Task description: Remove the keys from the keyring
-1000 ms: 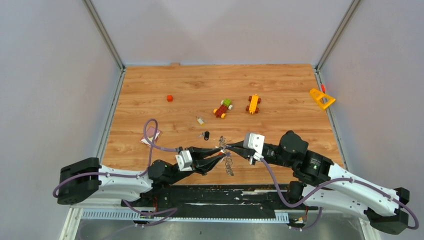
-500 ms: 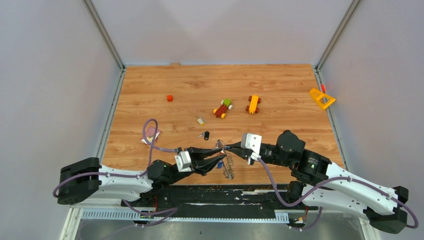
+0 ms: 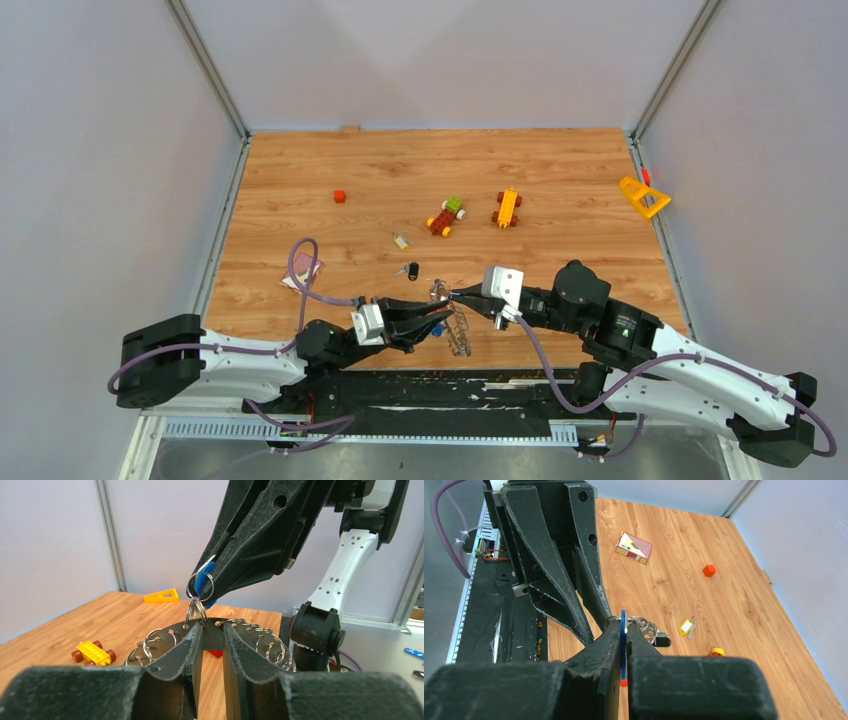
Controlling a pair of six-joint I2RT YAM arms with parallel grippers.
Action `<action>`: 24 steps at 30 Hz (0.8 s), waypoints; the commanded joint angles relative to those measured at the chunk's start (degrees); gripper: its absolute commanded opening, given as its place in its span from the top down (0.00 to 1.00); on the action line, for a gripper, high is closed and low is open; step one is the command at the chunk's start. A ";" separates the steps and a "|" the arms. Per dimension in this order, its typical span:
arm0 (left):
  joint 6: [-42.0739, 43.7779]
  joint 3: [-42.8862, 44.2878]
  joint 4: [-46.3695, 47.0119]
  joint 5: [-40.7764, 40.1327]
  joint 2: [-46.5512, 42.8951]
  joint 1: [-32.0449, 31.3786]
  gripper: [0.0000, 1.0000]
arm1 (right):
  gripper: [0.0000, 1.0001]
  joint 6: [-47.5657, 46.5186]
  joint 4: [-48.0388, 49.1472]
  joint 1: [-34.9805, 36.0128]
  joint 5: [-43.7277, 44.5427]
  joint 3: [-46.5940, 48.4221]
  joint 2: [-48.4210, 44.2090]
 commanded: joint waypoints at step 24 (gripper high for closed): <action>1.30 -0.25 3.61 -2.64 -1.18 0.23 0.73 | 1.00 0.23 2.53 0.46 -2.03 0.82 -0.17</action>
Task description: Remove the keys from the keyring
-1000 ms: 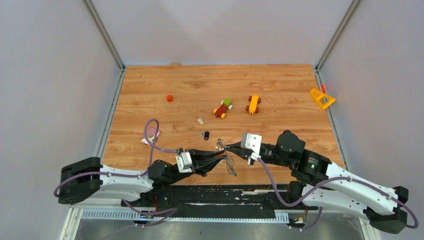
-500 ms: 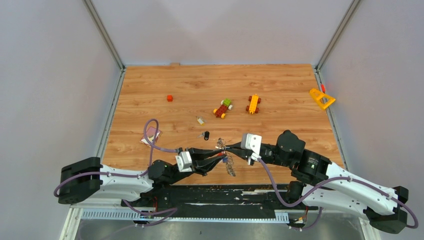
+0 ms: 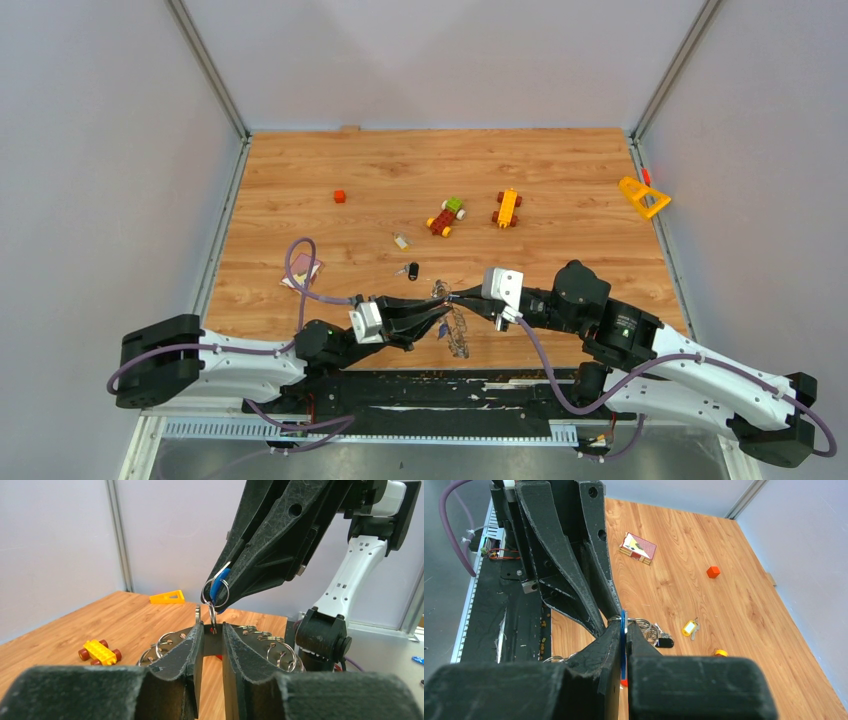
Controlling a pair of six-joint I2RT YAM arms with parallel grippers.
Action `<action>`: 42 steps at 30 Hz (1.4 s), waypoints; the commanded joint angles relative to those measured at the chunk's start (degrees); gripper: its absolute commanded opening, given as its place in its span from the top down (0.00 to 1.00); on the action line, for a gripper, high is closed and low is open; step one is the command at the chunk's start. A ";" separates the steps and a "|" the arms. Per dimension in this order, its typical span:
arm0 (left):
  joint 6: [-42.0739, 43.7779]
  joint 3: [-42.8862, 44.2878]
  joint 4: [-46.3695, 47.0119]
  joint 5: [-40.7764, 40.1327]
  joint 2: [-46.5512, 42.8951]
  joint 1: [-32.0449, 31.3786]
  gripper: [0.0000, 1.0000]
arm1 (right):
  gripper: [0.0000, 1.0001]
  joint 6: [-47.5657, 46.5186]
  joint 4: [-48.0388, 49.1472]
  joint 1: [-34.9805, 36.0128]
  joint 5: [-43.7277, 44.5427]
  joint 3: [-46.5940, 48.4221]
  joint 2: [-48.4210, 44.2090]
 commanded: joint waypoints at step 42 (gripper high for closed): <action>13.20 22.47 -69.21 -15.77 -14.98 0.22 1.00 | 1.00 -2.83 -2.34 0.46 4.68 1.35 -0.96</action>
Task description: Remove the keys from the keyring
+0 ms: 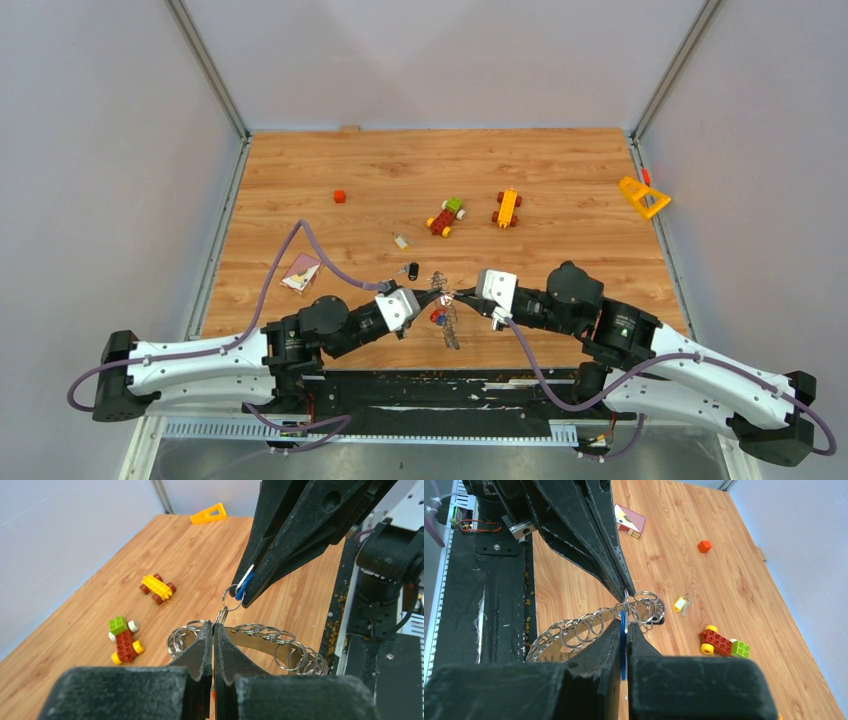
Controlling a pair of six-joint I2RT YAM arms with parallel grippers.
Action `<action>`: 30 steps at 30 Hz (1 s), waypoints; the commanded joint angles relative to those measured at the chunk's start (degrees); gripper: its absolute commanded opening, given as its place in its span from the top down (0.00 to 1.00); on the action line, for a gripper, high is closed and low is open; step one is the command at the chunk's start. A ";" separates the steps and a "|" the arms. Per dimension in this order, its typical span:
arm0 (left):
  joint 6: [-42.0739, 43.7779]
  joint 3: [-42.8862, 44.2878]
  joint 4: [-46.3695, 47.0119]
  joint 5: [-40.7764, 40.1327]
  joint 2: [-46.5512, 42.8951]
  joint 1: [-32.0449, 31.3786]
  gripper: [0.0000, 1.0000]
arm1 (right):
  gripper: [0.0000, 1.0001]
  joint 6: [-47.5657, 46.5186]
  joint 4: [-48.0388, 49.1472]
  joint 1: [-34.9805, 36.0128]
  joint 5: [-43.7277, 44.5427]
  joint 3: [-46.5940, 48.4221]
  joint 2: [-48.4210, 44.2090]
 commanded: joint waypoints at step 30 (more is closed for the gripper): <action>2.67 11.48 -18.03 -7.80 18.03 0.73 1.00 | 1.00 0.66 5.51 0.13 -2.90 0.86 1.28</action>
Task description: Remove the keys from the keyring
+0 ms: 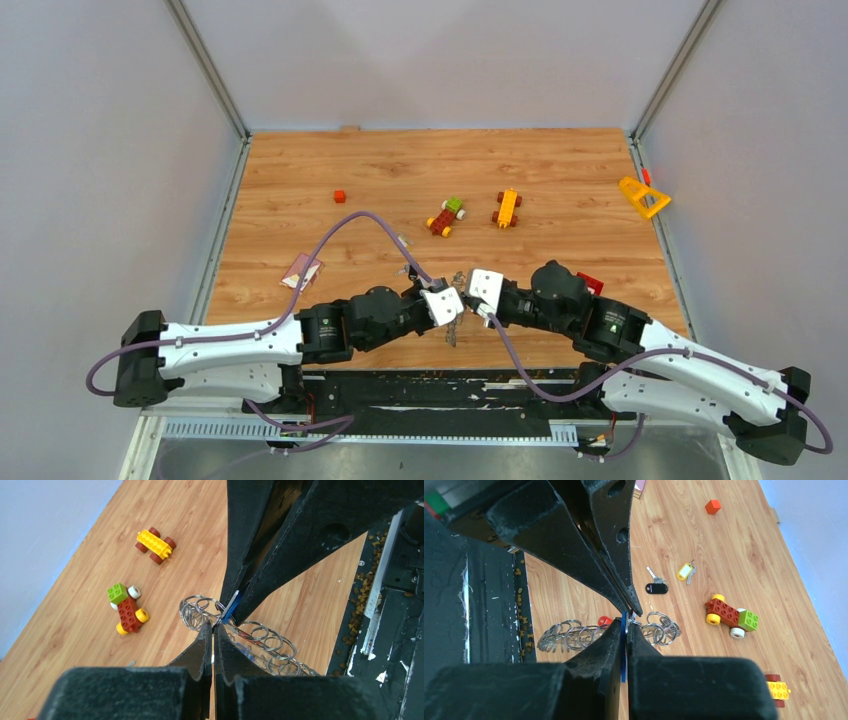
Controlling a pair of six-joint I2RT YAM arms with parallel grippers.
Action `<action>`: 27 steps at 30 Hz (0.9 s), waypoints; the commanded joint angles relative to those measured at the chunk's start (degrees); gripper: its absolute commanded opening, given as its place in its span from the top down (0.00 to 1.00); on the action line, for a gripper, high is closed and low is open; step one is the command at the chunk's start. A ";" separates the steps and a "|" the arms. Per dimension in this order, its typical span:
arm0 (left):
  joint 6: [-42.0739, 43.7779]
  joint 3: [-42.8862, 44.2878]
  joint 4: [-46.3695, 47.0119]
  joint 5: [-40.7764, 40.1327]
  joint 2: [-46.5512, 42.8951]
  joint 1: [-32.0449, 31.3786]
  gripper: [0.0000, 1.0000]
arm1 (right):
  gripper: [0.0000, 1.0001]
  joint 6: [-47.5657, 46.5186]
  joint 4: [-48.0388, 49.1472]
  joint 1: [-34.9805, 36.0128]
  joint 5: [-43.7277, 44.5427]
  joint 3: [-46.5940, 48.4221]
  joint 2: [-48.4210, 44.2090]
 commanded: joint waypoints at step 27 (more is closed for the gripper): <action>-2.13 -3.39 7.63 8.19 1.76 0.95 1.00 | 1.00 2.04 14.90 0.98 -8.31 -0.31 2.16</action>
